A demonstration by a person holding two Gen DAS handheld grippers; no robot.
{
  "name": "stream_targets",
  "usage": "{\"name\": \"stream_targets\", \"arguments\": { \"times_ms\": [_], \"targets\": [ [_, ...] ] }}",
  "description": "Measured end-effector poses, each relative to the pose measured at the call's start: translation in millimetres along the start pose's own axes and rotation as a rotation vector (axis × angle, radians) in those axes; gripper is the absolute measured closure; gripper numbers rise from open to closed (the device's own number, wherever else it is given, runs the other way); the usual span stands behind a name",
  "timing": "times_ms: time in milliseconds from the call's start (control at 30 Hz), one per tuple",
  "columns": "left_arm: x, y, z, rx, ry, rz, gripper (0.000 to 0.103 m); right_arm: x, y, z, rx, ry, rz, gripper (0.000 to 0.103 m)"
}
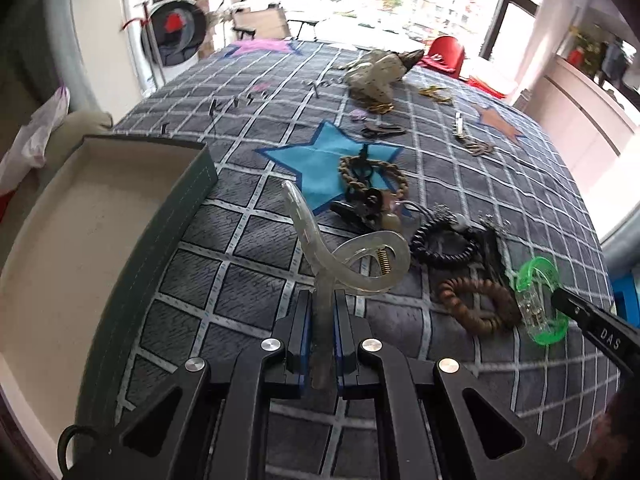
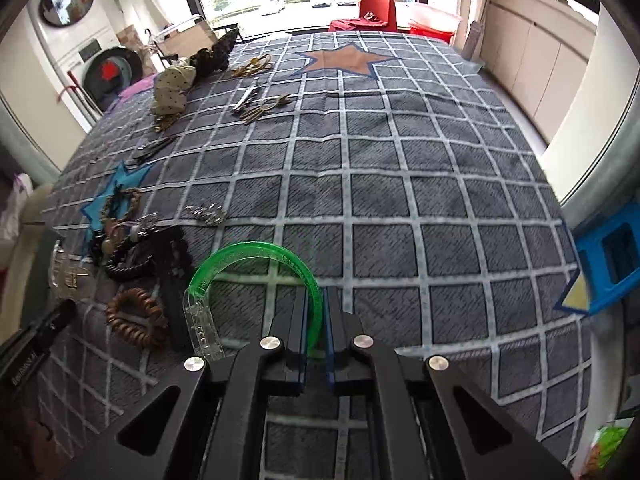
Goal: Organize jewelry
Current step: 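Carry the hair claw and green bangle with both tools over the white box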
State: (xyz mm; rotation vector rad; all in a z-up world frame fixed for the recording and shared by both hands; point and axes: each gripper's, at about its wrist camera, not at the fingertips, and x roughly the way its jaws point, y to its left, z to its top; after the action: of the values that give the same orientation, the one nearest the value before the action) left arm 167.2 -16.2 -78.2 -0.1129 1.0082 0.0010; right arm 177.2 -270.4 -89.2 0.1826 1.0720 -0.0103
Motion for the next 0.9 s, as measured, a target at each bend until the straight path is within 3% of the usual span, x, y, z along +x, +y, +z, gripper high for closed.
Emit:
{"name": "stream_targets", "arguments": {
  "times_ms": [333,533,900],
  "targets": [
    [-42.6,-4.9,-19.7,0.093,-0.043,-0.077,0.092,-30.9,4.6,-19.1,0.029,-0.016,0.097,0.096],
    [-73.8,4.9,-20.6,0.097,-0.095,-0.114,0.092,-51.7,17.9,-18.3,0.028,-0.031,0.139,0.096],
    [-115.5,73.1,-1.4,0.021,-0.194,-0.077,0.092,-82.2,109.3,11.0,-0.121,-0.075,0.231,0.096]
  ]
}}
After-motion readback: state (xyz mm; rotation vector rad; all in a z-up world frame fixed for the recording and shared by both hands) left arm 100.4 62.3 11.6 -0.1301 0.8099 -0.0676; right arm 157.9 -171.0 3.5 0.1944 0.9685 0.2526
